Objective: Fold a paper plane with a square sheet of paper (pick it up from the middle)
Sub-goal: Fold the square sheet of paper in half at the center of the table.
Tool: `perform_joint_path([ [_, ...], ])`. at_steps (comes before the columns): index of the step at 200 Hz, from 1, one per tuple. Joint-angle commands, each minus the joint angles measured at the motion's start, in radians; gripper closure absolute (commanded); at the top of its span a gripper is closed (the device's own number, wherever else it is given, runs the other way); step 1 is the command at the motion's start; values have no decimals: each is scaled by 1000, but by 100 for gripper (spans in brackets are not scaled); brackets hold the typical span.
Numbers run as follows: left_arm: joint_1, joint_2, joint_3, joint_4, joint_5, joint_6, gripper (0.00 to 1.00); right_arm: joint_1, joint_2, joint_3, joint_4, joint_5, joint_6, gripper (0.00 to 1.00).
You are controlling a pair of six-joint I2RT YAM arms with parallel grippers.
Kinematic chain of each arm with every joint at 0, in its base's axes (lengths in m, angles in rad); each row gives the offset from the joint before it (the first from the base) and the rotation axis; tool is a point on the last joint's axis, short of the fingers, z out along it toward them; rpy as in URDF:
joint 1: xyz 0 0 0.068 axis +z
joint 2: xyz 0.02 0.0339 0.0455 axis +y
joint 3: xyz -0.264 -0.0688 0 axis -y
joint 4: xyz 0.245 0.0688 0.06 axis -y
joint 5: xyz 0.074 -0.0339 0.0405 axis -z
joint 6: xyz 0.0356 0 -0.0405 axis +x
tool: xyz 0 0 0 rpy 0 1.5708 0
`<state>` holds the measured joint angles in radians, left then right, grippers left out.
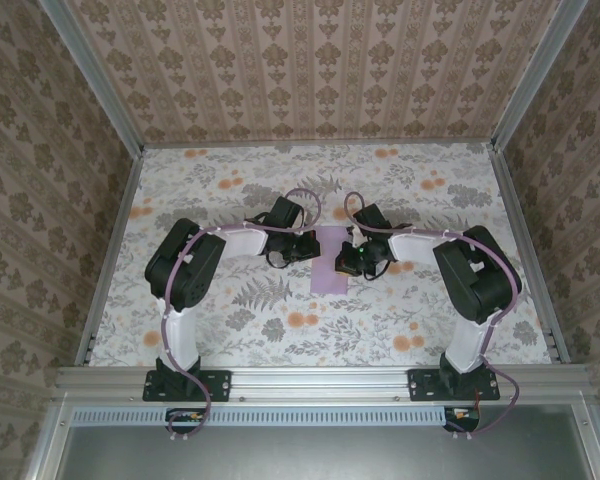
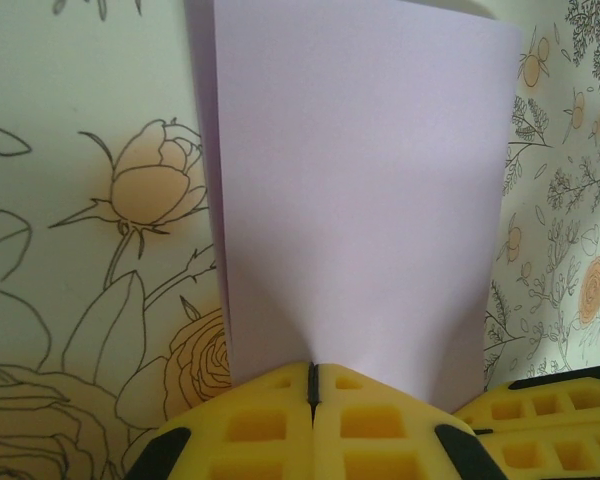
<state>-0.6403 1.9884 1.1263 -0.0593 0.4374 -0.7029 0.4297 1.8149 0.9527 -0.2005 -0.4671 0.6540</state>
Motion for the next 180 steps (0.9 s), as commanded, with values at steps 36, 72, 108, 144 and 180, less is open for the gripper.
perform_joint_path([
  [36, 4, 123, -99, -263, -193, 6, 100, -62, -130, -53, -166, -67, -170, 100],
  [72, 3, 115, -99, -262, -193, 4, 100, -47, -151, -8, -70, -108, -91, 100],
  [108, 1, 118, -97, -259, -194, 5, 100, -8, -63, 24, -5, -119, -45, 100],
  [144, 1, 121, -102, -257, -197, -1, 100, 14, 7, 20, 24, -131, -34, 100],
  [180, 1, 127, -107, -252, -201, -2, 100, 13, 1, -33, 12, -127, -66, 100],
])
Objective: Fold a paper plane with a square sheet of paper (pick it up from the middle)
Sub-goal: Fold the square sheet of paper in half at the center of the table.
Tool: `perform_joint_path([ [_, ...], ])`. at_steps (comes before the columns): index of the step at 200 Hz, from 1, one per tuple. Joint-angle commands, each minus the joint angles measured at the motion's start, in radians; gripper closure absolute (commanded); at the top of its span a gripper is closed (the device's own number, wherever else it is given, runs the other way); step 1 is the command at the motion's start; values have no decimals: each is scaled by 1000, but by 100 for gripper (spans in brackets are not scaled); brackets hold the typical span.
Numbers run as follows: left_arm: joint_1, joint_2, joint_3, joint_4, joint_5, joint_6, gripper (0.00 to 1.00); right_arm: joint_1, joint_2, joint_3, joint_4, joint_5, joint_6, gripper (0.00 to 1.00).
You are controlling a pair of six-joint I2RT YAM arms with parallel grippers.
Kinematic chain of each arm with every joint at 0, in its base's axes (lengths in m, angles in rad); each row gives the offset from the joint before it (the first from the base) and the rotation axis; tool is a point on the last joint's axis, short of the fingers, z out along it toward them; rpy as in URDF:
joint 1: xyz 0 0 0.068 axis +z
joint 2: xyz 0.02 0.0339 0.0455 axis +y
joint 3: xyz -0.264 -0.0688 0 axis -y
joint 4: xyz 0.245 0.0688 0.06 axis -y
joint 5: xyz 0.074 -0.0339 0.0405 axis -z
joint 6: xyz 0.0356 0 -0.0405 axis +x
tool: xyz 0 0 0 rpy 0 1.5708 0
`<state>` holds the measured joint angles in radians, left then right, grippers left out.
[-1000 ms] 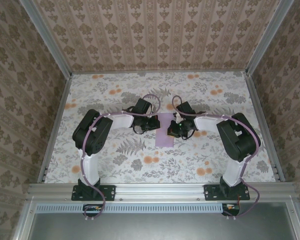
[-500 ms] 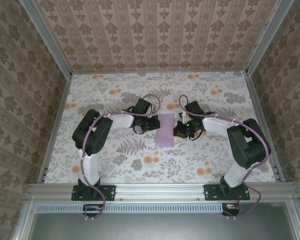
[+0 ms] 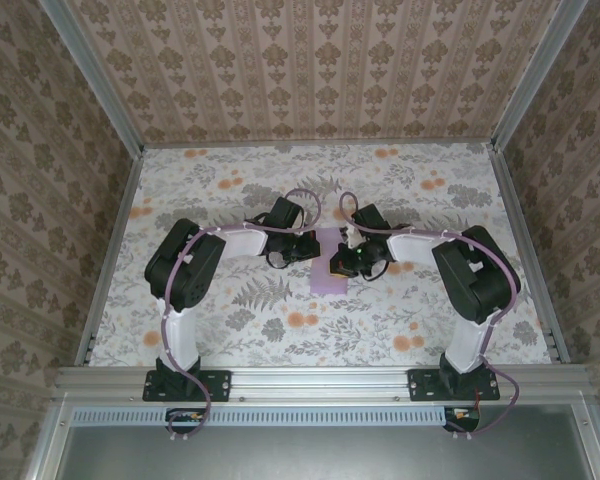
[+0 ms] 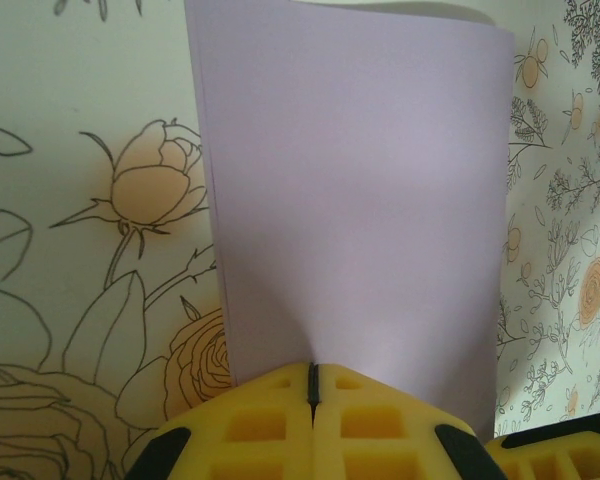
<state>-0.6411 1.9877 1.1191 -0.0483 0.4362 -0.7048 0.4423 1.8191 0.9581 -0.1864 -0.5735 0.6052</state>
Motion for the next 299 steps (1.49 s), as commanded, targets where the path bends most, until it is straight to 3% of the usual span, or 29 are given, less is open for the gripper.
perform_joint_path([
  [1, 1, 128, -100, -264, -200, -1, 100, -1, -5, -40, -4, -20, -17, 100],
  [142, 20, 132, -127, -243, -207, -4, 100, -19, -94, -229, -114, 8, -83, 100],
  [193, 21, 129, -109, -231, -202, 27, 100, -37, -232, -306, -131, 57, -71, 100],
  [240, 23, 57, 1, -260, -159, 122, 100, -37, -345, -189, -84, 101, -1, 100],
  [275, 23, -52, 61, -229, -99, 119, 100, -37, -196, -23, -40, 184, 13, 100],
  [299, 24, -111, 77, -220, -73, 101, 96, -35, -74, 84, -13, 170, 14, 100],
])
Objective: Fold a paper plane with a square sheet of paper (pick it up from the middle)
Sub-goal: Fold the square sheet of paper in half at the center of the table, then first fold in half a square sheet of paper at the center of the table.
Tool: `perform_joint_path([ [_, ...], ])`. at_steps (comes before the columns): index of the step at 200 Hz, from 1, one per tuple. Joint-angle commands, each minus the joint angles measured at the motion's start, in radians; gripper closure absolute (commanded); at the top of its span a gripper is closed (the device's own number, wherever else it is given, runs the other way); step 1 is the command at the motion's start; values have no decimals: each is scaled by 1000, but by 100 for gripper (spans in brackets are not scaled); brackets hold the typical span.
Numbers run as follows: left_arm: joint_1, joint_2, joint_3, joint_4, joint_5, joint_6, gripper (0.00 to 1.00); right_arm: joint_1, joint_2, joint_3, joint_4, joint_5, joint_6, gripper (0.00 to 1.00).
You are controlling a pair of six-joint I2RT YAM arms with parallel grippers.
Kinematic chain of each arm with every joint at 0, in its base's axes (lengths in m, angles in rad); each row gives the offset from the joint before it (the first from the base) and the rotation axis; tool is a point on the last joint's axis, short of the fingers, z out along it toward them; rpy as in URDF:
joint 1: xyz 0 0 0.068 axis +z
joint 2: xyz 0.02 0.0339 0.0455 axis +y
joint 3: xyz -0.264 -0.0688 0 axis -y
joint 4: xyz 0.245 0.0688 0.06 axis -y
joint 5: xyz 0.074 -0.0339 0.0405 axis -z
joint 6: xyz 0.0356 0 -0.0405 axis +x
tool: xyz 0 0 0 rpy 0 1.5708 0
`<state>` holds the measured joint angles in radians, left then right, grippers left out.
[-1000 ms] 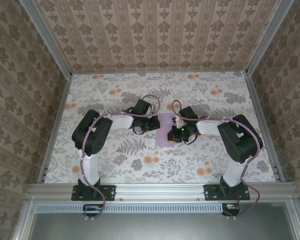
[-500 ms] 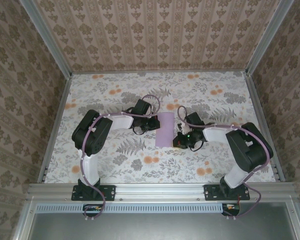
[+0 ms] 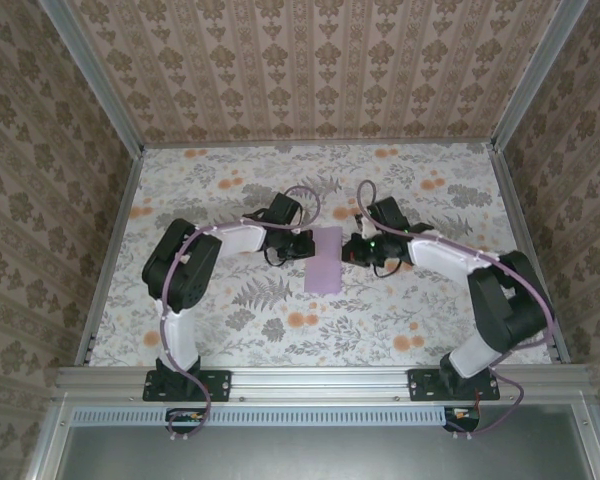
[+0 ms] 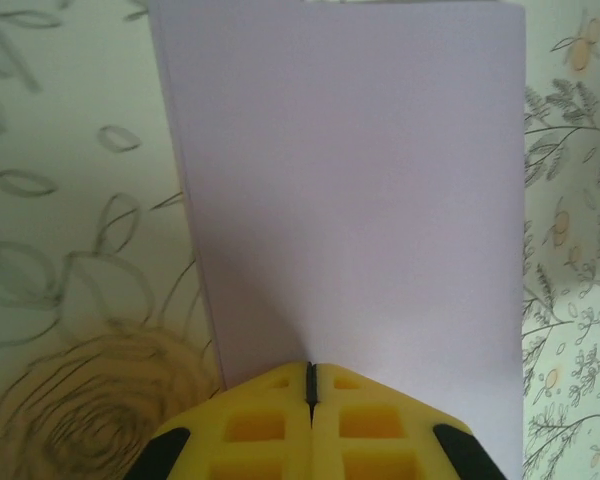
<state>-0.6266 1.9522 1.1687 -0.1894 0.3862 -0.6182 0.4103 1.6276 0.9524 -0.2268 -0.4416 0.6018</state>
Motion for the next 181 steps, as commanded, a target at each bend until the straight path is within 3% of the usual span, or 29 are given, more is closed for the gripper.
perform_joint_path([
  [1, 11, -78, 28, -79, -23, 12, 96, -1, 129, 101, 27, 35, 18, 100],
  [38, 32, -171, -20, -68, -20, -28, 83, 18, 277, 226, 16, -16, 18, 100],
  [77, 38, -287, -135, -16, -17, -78, 71, 25, 370, 296, -45, 42, 25, 100],
  [125, -2, -338, -232, 43, 28, -127, 69, 27, 403, 281, -100, 198, 122, 100],
  [181, -98, -275, -238, 149, 67, -191, 72, 43, 256, 82, -29, 353, 391, 100],
])
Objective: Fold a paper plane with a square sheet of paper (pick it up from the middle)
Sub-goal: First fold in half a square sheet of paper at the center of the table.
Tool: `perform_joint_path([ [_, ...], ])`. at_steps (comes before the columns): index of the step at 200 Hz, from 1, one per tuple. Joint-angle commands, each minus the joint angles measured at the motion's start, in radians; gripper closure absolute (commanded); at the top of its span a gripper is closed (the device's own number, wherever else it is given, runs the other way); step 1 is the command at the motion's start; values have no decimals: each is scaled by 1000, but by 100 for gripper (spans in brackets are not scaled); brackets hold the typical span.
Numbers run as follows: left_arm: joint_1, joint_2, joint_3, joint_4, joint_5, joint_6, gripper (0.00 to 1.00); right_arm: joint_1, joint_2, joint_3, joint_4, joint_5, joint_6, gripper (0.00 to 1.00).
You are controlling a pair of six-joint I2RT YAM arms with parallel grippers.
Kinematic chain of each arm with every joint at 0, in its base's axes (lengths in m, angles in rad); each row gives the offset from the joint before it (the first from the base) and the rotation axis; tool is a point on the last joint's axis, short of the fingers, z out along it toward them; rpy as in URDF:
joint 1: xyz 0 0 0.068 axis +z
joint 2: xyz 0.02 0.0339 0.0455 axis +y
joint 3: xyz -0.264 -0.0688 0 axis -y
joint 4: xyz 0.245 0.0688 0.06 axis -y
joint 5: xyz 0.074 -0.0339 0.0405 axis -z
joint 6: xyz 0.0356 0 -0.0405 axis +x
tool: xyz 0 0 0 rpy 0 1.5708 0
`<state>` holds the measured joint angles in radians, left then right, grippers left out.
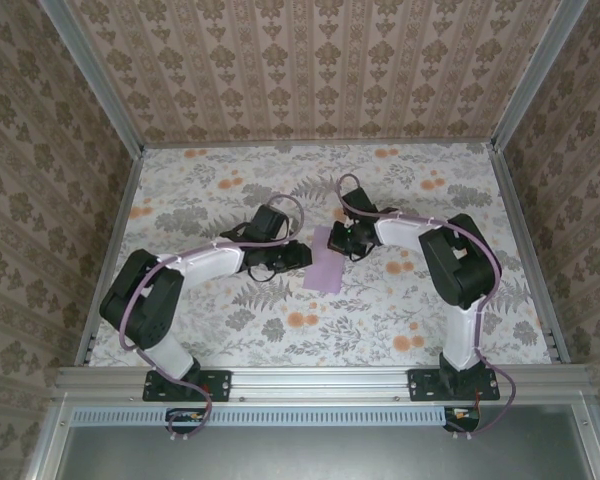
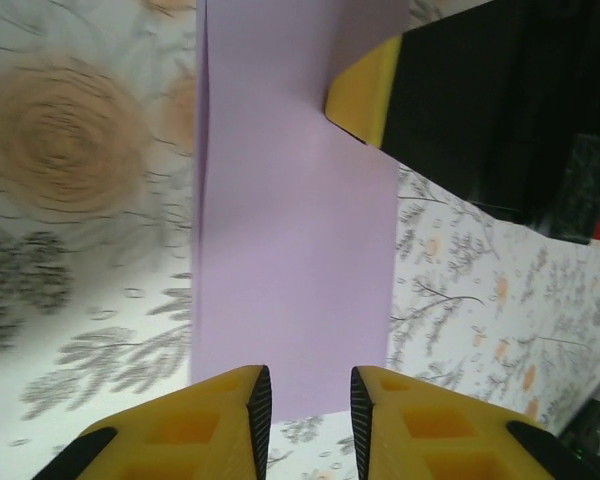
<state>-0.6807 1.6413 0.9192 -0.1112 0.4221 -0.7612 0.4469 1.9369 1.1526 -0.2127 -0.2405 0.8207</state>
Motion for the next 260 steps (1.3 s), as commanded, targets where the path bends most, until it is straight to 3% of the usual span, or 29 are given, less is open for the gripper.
perform_joint_path([
  [1, -47, 39, 12, 71, 30, -49, 72, 7, -57, -122, -39, 152, 176, 100],
  [34, -90, 148, 65, 83, 10, -78, 79, 2, -135, -164, 65, 58, 195, 100],
  [58, -113, 194, 96, 111, 39, -79, 84, -20, -201, -189, 122, -43, 93, 100],
  [125, -165, 216, 173, 79, 3, -52, 85, -165, -298, -330, 145, -269, -164, 100],
  [260, -213, 356, 295, 44, -5, -104, 91, -173, -133, -284, 174, -336, -157, 100],
])
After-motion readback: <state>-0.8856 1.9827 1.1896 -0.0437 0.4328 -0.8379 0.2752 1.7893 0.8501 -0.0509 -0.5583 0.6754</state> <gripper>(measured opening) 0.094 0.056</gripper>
